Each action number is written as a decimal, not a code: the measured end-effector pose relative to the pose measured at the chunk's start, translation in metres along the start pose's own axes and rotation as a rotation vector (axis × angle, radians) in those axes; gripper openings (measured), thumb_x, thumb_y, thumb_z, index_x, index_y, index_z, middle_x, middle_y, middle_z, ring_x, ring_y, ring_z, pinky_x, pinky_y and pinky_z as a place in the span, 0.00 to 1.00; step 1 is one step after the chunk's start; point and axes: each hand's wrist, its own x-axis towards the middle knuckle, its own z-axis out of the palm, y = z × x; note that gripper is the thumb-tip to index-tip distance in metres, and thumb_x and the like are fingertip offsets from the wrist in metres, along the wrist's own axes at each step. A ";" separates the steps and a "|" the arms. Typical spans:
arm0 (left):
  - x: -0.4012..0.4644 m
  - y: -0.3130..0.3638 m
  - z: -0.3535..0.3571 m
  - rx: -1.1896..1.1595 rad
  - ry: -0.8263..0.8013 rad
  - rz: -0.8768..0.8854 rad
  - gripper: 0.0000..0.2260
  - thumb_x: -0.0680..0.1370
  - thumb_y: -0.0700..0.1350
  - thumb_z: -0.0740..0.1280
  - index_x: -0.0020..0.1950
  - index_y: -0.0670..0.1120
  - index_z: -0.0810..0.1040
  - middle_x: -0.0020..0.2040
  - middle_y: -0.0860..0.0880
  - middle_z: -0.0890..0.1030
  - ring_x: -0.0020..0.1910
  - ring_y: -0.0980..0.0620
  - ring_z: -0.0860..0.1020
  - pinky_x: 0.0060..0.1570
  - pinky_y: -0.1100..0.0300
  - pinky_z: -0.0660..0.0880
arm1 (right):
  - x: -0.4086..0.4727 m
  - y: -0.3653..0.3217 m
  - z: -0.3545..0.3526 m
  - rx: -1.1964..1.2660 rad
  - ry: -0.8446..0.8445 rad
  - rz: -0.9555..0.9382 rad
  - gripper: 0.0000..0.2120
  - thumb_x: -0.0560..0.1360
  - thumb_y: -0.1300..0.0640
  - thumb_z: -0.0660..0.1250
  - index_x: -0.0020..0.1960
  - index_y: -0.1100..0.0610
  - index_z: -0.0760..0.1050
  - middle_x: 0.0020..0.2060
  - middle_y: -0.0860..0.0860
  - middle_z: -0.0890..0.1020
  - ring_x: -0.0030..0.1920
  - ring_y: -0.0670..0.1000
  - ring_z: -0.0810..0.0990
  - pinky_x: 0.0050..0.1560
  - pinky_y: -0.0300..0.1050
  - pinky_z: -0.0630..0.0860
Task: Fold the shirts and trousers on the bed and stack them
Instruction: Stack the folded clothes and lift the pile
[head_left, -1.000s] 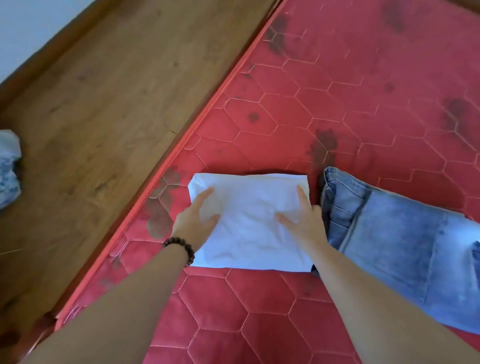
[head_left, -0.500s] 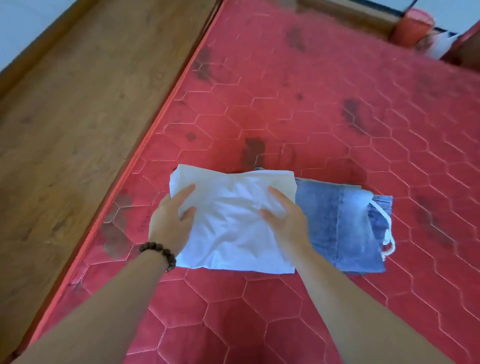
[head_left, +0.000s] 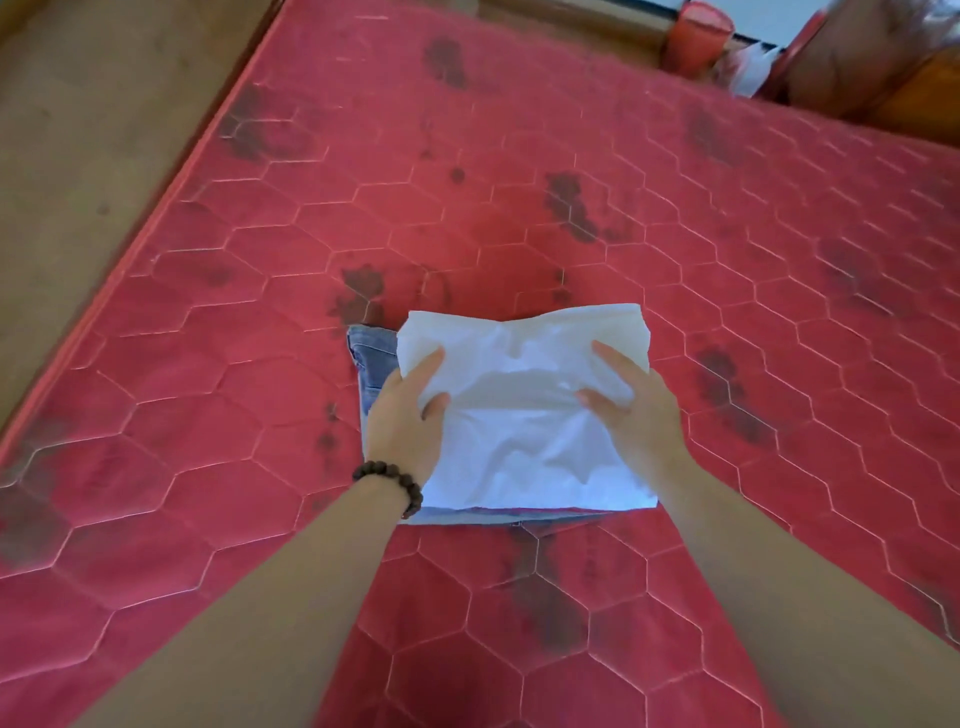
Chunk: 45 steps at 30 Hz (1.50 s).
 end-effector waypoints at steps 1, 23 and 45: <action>0.001 -0.005 0.012 0.014 -0.004 -0.011 0.22 0.80 0.39 0.63 0.72 0.55 0.70 0.67 0.49 0.72 0.56 0.54 0.73 0.50 0.71 0.63 | 0.004 0.011 0.003 0.000 -0.012 0.012 0.26 0.74 0.48 0.71 0.70 0.41 0.68 0.60 0.55 0.73 0.59 0.54 0.72 0.53 0.39 0.62; 0.023 -0.047 0.114 0.856 -0.137 0.415 0.26 0.81 0.57 0.48 0.78 0.58 0.46 0.79 0.54 0.46 0.78 0.46 0.42 0.73 0.38 0.41 | 0.025 0.067 0.098 -0.621 -0.033 -0.350 0.28 0.79 0.42 0.46 0.77 0.42 0.43 0.78 0.47 0.43 0.77 0.51 0.38 0.73 0.67 0.41; 0.014 -0.077 0.038 0.469 -0.121 -0.108 0.35 0.69 0.74 0.56 0.72 0.73 0.44 0.76 0.44 0.30 0.75 0.37 0.35 0.75 0.41 0.47 | 0.024 0.089 0.038 -0.182 -0.084 0.266 0.46 0.63 0.20 0.55 0.72 0.29 0.34 0.76 0.53 0.32 0.77 0.62 0.44 0.75 0.65 0.47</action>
